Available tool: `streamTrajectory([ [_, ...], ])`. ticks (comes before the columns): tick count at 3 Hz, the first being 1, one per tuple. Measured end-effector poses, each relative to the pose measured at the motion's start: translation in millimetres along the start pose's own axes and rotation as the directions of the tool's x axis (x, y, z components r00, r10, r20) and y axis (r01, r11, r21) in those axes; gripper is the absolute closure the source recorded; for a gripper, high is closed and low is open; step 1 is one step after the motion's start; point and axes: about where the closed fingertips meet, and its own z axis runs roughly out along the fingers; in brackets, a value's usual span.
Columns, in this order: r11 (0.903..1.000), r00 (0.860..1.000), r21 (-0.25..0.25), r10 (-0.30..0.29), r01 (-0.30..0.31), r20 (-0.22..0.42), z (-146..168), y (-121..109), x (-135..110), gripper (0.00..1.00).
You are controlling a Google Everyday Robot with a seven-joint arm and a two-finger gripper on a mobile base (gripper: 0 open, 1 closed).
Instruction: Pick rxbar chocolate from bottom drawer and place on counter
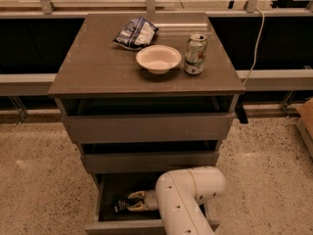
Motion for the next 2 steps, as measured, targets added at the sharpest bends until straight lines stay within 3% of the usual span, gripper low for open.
streamTrajectory([
  [2, 0.9983, 0.994, 0.002, -0.058, 0.058, 0.088, -10, -2, -52, 1.00],
])
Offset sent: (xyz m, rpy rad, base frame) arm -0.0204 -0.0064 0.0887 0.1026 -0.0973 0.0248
